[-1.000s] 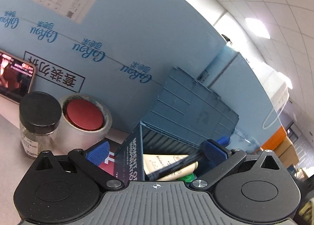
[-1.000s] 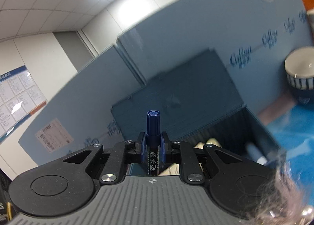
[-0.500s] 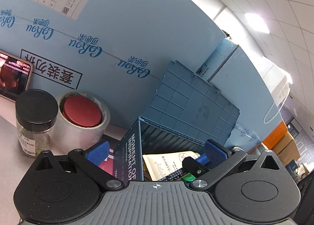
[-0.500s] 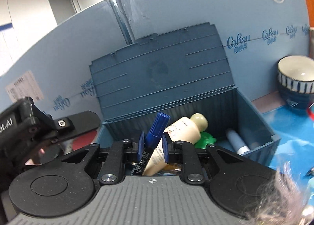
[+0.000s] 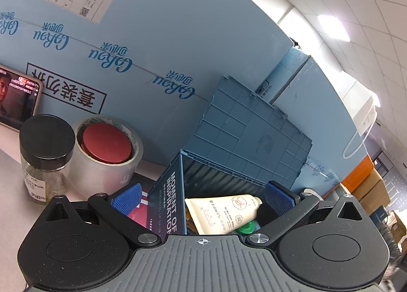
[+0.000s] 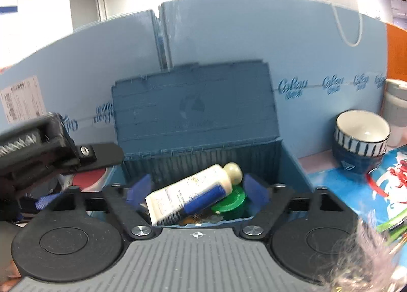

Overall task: Organize rigid objects
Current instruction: 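Lower the blue marker into the box and open the right tool, then withdraw the right tool from the box back over the mat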

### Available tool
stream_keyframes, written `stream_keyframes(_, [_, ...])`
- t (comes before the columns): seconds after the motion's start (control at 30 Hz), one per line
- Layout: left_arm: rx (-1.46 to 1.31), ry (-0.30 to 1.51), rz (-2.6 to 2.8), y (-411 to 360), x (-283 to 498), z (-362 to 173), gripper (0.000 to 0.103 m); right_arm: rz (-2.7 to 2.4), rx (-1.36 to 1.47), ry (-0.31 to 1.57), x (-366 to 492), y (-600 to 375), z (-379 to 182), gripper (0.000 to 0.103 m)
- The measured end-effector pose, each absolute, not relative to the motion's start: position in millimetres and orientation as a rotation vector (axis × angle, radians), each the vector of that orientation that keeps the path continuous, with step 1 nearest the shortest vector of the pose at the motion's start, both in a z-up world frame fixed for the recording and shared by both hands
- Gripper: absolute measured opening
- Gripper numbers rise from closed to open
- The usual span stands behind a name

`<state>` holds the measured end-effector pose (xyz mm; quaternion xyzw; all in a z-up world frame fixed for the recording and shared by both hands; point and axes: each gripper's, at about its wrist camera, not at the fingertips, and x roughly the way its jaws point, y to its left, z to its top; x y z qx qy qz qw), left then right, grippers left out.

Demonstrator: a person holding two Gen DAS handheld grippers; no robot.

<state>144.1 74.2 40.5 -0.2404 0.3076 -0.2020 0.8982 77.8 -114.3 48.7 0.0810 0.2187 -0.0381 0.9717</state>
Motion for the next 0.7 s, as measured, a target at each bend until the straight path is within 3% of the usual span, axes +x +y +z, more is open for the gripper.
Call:
stream_keyframes(0.2, [-0.491,0.63,-0.424,73,142,42,0.103,-0.097,0.15,0.367,55,-127,61,0.096])
stream_keyframes(0.7, [-0.456,0.559,-0.449,67,125,60,0.103,-0.159,0.233,0.257,9,-176,78,0.099])
